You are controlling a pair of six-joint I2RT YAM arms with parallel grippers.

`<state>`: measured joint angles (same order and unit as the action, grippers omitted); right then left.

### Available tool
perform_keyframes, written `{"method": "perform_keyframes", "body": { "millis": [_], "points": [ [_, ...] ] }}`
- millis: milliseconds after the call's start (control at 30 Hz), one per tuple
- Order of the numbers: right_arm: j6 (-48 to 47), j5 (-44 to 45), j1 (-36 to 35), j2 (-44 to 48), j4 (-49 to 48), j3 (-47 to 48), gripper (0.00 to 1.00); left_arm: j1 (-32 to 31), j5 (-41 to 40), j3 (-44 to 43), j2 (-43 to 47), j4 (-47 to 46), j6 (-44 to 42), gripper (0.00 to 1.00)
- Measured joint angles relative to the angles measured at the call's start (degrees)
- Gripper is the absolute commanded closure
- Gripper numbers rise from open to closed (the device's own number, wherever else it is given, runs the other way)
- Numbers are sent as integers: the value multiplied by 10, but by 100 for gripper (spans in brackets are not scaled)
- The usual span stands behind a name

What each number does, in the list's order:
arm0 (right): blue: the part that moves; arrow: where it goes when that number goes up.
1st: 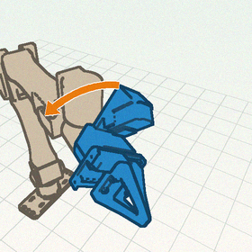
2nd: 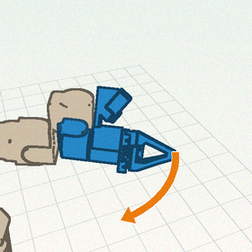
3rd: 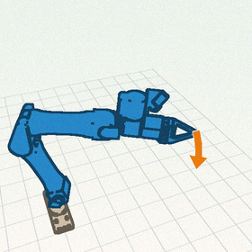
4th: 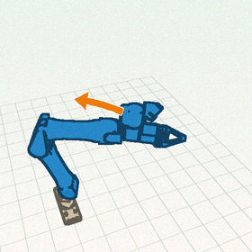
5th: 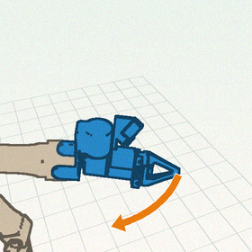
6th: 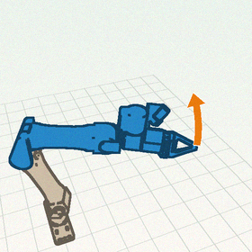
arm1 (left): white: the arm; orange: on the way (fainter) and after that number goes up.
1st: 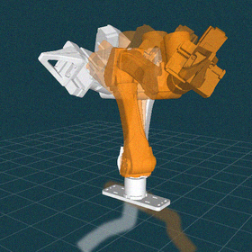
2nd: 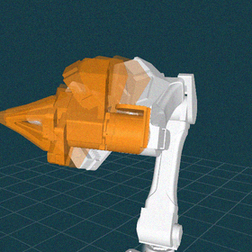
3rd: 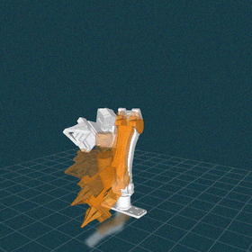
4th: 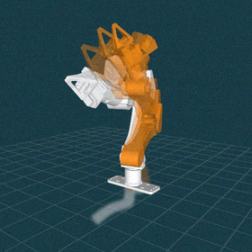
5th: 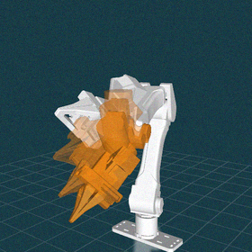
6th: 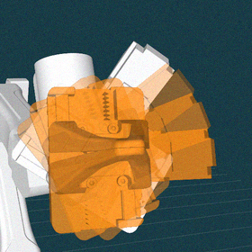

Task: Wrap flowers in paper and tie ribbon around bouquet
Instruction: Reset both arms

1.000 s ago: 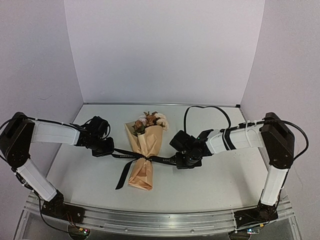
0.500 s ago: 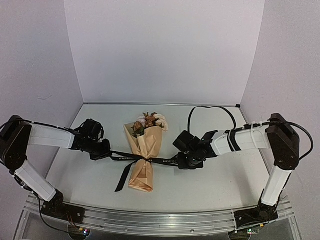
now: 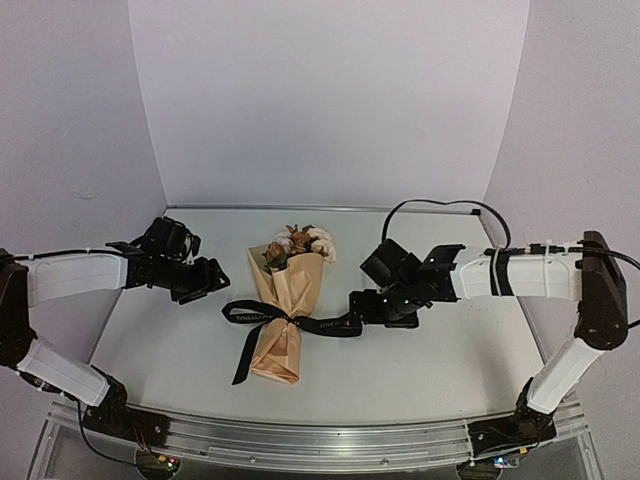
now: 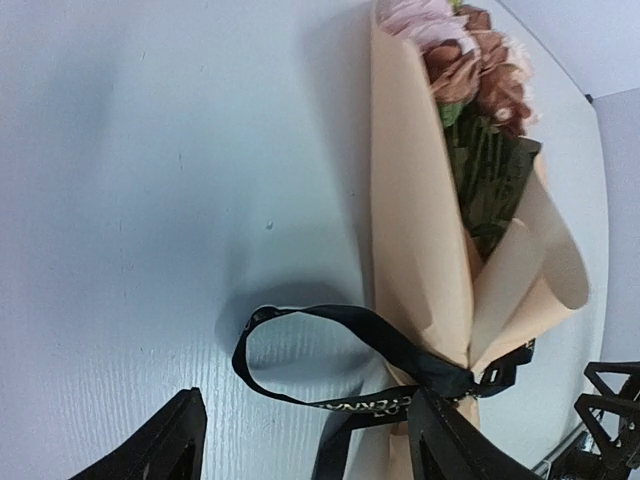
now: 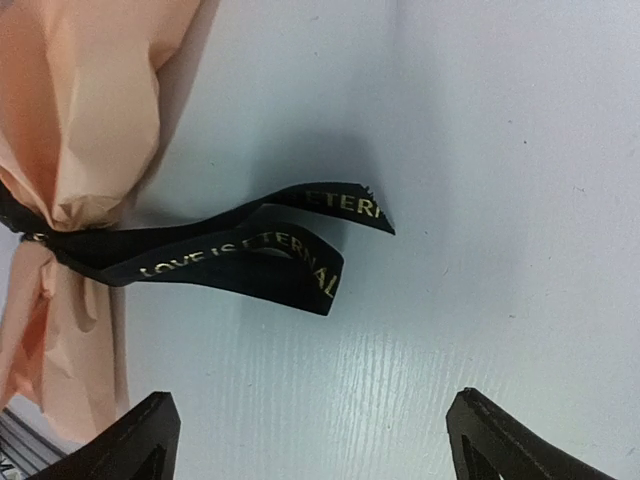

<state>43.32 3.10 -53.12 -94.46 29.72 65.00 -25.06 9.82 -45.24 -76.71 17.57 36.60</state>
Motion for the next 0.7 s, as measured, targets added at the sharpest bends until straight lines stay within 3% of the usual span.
{"method": "perform_keyframes", "body": {
  "millis": [33, 67, 300, 700],
  "points": [
    [1, 0, 2, 13, 0, 0, 2, 0, -1, -5, 15, 5, -2, 3],
    [2, 3, 6, 27, -2, -1, 2, 0, -3, -10, 26, 6, -9, 1],
    [6, 80, 37, 135, -2, -18, 2, 0, -32, -78, 79, 13, -28, 0],
    [-29, 242, 41, 294, -2, -43, 2, 0, -108, -169, 85, 37, -41, 0]
  ]
}}
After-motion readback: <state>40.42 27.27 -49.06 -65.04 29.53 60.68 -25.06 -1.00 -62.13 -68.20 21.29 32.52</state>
